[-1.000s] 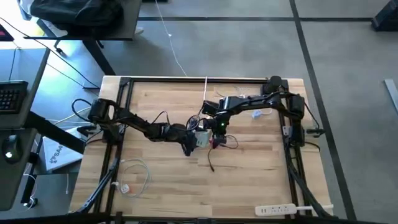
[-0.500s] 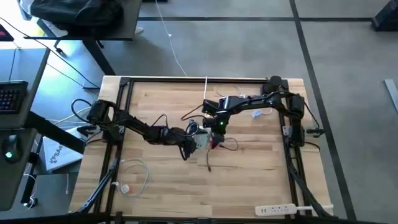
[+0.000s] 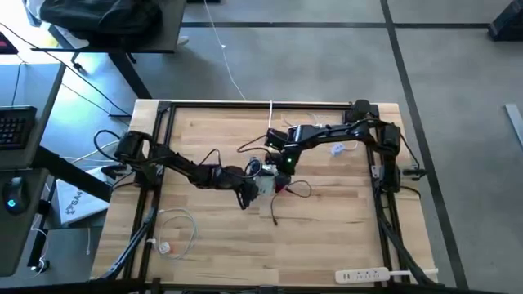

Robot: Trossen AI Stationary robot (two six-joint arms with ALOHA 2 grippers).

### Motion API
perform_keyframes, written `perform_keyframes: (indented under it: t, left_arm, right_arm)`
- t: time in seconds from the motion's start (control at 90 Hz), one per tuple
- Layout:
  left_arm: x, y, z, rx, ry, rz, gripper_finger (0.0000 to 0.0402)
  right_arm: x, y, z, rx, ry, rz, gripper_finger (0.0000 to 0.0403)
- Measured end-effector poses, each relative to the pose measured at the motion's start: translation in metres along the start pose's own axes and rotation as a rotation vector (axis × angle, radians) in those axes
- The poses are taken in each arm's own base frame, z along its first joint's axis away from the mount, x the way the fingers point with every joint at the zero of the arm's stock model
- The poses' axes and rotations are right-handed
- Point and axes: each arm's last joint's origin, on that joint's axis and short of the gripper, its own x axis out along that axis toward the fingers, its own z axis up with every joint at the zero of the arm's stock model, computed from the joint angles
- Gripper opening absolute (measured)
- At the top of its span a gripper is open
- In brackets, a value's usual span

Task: Insert USB
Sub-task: Insert the pink charger adapter into the top white outlet extension

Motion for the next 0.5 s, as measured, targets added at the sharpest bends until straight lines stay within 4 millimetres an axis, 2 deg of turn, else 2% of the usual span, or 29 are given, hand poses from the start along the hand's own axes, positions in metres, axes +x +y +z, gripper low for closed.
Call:
perform_keyframes:
  t: [0.278, 0.5]
  left_arm:
    - [0.0006, 0.0007, 0.0025, 0.02, -0.041, -0.027, 0.0297]
    - [0.0018, 0.0035, 0.0066, 0.103, -0.1, -0.044, 0.0298]
  right_arm:
    - [-0.0008, -0.0002, -0.0004, 0.005, 0.008, 0.034, 0.0111]
    - [-0.0071, -0.0062, -0.001, -0.053, 0.01, 0.061, 0.0111]
